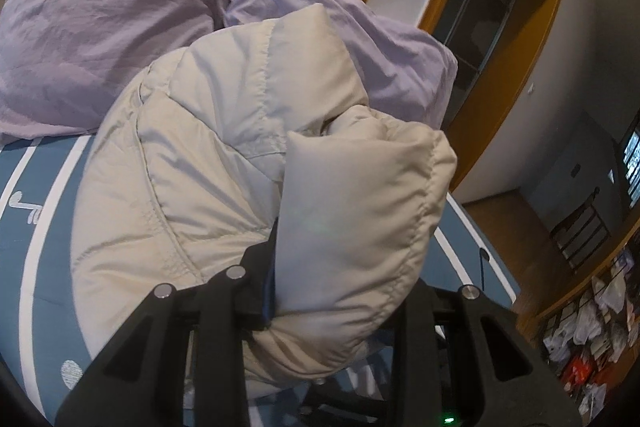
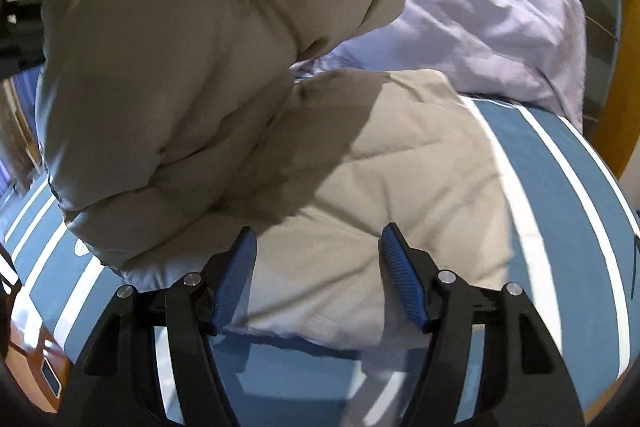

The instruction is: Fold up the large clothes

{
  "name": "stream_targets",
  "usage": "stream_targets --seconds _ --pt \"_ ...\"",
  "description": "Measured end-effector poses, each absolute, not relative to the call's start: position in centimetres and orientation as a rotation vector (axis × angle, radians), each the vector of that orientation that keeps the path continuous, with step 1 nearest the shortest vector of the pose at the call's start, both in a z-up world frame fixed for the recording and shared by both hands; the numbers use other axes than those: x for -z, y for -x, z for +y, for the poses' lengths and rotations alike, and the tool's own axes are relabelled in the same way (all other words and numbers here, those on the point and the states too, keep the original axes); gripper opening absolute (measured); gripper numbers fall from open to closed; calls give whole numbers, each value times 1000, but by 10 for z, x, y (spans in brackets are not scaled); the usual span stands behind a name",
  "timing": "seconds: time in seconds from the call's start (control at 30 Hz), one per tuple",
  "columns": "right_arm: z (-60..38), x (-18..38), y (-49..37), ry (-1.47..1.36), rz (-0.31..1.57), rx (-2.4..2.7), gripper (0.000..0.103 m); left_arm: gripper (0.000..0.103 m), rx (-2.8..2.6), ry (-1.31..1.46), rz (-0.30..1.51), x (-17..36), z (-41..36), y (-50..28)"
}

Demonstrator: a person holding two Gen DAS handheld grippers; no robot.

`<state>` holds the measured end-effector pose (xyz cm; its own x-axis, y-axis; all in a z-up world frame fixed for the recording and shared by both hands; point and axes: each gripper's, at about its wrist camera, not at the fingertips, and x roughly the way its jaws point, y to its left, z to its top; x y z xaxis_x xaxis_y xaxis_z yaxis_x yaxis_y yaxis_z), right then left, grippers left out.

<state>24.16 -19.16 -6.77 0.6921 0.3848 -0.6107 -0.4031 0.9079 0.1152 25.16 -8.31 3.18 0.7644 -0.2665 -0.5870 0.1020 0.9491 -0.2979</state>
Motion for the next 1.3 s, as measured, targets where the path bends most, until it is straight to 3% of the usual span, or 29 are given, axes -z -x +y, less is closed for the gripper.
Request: stream_targets --seconds 0.43,0.7,1.0,1.1,1.13,1.2,1.3 --pt "-237 86 -242 -84 681 -377 67 31 212 99 746 2 -151 -263" --pt "-245 89 -238 -121 689 -371 67 35 181 99 743 -10 -141 -253" --pt "-251 88 -237 -143 695 -356 69 59 173 141 721 -32 -121 -231" --pt "-255 87 -238 -146 694 -346 69 62 166 149 714 -37 -118 -227" --pt "-256 86 -236 -147 692 -343 69 73 178 159 708 -38 -117 -224" --pt "-258 85 -234 -151 688 -336 69 83 206 192 684 -44 -115 -217" --pt "-261 81 -231 -156 680 -330 69 84 204 161 641 -57 -119 -206"
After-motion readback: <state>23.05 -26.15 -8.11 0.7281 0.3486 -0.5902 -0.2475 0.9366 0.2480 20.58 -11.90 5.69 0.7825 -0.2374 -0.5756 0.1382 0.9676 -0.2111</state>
